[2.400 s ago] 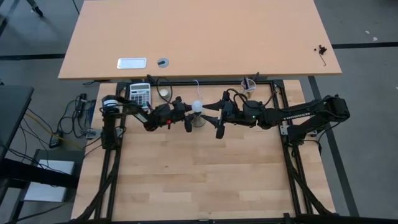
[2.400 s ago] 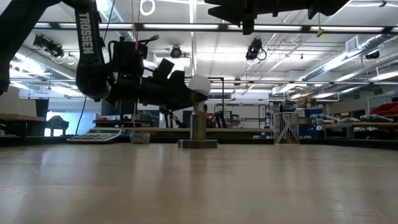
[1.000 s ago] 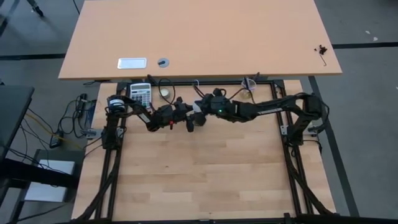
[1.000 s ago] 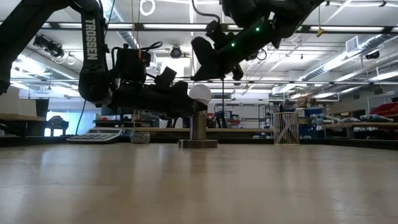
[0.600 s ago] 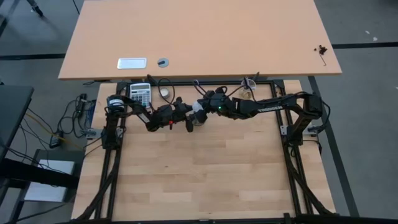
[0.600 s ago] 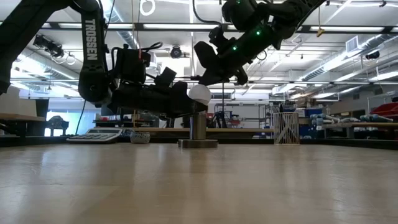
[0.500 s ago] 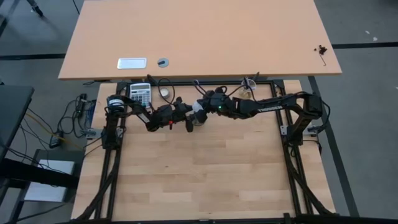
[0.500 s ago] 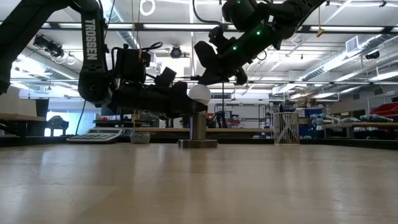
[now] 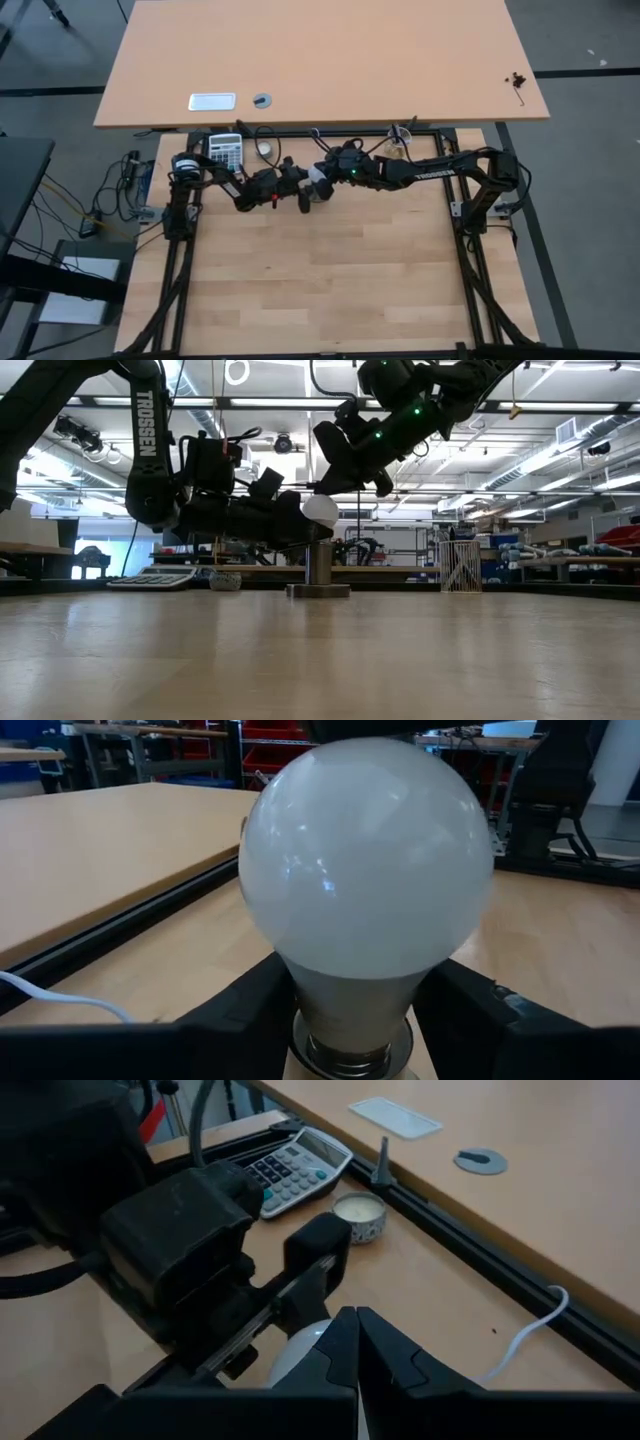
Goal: Screw lightbulb
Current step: Insert the lightbulb into the lamp
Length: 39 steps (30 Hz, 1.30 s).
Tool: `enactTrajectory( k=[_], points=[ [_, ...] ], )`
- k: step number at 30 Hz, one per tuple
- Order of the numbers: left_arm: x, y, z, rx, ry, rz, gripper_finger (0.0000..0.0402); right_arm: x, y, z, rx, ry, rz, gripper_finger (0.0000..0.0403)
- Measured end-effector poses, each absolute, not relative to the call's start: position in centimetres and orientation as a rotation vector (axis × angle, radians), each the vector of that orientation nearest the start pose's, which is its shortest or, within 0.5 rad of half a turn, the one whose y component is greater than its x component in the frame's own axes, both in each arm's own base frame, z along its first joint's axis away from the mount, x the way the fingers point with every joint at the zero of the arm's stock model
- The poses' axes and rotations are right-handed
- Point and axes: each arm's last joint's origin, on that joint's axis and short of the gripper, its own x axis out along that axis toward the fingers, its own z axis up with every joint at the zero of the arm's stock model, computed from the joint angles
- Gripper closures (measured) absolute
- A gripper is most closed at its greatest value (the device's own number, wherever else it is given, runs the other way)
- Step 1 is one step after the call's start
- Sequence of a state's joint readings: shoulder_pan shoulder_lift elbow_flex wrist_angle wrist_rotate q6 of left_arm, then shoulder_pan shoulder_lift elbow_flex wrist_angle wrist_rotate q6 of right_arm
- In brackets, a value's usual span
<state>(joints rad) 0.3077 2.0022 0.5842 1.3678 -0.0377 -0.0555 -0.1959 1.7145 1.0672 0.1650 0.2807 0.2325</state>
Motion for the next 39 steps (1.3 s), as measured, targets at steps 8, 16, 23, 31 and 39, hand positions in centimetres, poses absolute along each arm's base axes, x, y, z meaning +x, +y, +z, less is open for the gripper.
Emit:
enactTrajectory(
  k=[8, 16, 23, 31, 39],
  points=[
    [30.86, 9.76, 10.61, -0.119, 0.023, 0.298, 0.0197, 36.64, -7.82, 22.08, 0.202, 0.428, -0.49, 0.0394],
    [30.87, 9.74, 10.73, -0.116, 0.022, 0.294, 0.0192, 36.71, -7.56, 22.04, 0.189, 0.434, -0.468, 0.0394],
    [30.84, 9.73, 11.02, -0.091, 0.039, 0.294, 0.0192, 36.69, -7.56, 22.01, 0.182, 0.436, -0.478, 0.0394],
    [30.84, 9.71, 11.07, -0.089, 0.041, 0.283, 0.0192, 36.56, -7.93, 21.89, 0.183, 0.448, -0.489, 0.0395],
    [30.84, 9.69, 11.08, -0.068, 0.044, 0.275, 0.0192, 36.55, -7.96, 21.86, 0.184, 0.448, -0.49, 0.0395]
  ],
)
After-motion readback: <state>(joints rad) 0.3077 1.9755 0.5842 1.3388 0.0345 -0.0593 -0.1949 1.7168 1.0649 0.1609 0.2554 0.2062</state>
